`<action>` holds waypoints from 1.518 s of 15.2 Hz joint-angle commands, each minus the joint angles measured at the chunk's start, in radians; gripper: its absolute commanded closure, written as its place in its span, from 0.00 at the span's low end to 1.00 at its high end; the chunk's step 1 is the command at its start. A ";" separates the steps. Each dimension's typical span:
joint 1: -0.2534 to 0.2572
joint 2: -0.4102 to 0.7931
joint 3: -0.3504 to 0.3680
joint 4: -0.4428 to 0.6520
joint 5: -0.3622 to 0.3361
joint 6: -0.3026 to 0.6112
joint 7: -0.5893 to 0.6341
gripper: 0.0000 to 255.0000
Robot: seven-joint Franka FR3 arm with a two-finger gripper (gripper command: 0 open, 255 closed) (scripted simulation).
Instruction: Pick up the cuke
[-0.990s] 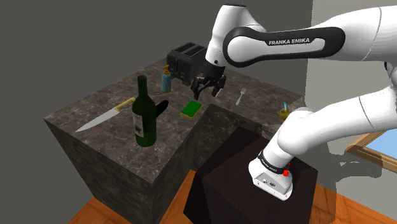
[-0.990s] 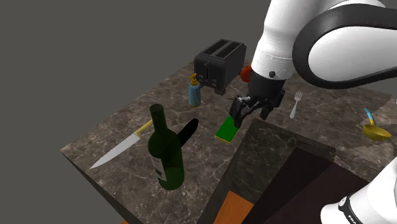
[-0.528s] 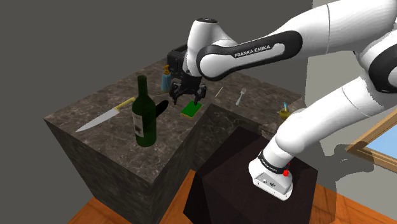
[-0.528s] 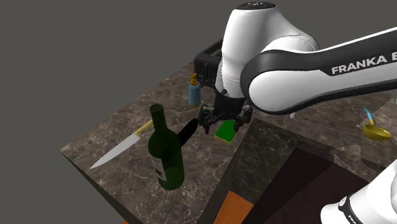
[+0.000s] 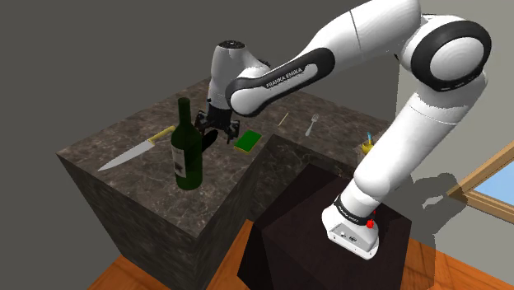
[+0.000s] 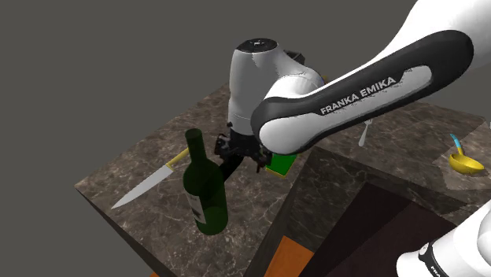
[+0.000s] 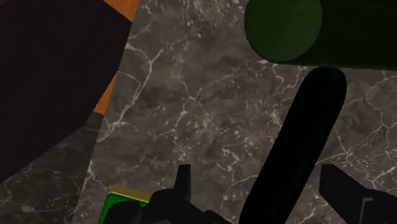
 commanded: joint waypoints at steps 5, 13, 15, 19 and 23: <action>0.058 0.271 -0.067 0.199 -0.222 0.032 0.375 0.00; 0.099 0.370 -0.118 0.226 -0.292 0.093 0.462 0.00; 0.104 0.384 -0.125 0.224 -0.304 0.109 0.471 0.00; 0.104 0.385 -0.125 0.225 -0.304 0.109 0.471 1.00; 0.104 0.384 -0.125 0.224 -0.304 0.109 0.470 1.00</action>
